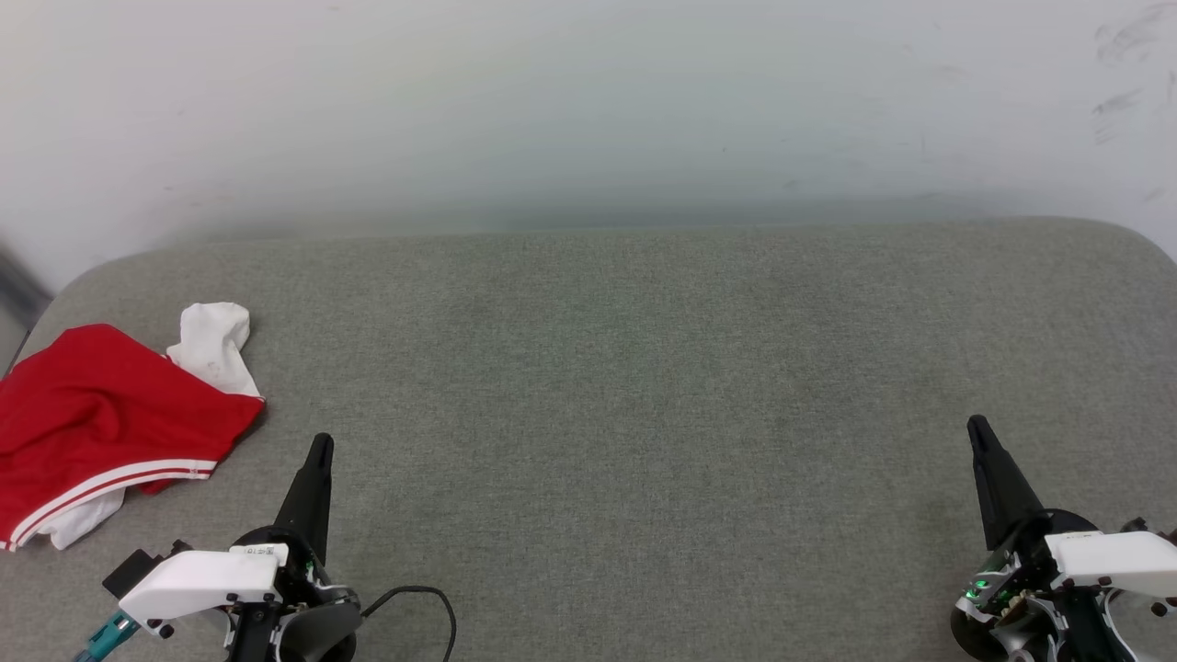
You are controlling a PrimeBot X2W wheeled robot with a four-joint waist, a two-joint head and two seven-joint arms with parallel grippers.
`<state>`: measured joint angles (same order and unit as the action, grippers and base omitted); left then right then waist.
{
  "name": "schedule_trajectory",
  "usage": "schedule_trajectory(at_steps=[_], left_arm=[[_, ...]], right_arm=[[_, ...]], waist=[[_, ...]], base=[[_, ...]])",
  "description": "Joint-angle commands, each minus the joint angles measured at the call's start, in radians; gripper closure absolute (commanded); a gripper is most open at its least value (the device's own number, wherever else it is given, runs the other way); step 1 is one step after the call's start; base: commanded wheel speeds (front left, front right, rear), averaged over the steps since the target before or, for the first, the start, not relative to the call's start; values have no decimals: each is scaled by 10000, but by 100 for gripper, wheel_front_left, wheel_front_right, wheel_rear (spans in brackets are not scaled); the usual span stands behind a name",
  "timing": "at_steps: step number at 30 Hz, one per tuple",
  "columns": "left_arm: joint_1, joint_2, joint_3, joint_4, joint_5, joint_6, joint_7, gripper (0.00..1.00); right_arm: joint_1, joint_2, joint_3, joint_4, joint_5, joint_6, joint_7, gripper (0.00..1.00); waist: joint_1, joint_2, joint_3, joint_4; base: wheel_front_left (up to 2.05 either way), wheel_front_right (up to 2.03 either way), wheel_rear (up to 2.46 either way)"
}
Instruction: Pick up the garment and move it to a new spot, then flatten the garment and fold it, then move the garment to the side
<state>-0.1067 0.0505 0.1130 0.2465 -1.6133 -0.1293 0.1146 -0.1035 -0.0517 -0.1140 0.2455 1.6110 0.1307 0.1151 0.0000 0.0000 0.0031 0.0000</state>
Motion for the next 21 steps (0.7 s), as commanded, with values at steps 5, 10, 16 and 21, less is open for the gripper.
schedule_trajectory(at_steps=[5, 10, 16, 21], left_arm=[[-58, -14, 28, -16, 5, -39, 19, 100], [-58, -14, 26, -16, 5, -39, 19, 100], [31, -4, -10, 68, 1, 2, -8, 0], [198, -16, -72, 10, 36, 1, -191, 0]], right_arm=[[-121, 34, 5, 2, 40, 0, 7, 100], [-121, 34, 5, 2, 40, 0, 6, 100], [42, 0, 11, 67, -4, 0, -4, 0], [208, 2, 114, 124, -114, 0, -187, 0]], waist=[[0, 0, 0, 0], [0, 0, 0, 0], [0, 0, 0, 0], [0, 0, 6, 0]], base=[[0, 0, 0], [0, 0, 0], [0, 0, 0], [0, 0, 0]])
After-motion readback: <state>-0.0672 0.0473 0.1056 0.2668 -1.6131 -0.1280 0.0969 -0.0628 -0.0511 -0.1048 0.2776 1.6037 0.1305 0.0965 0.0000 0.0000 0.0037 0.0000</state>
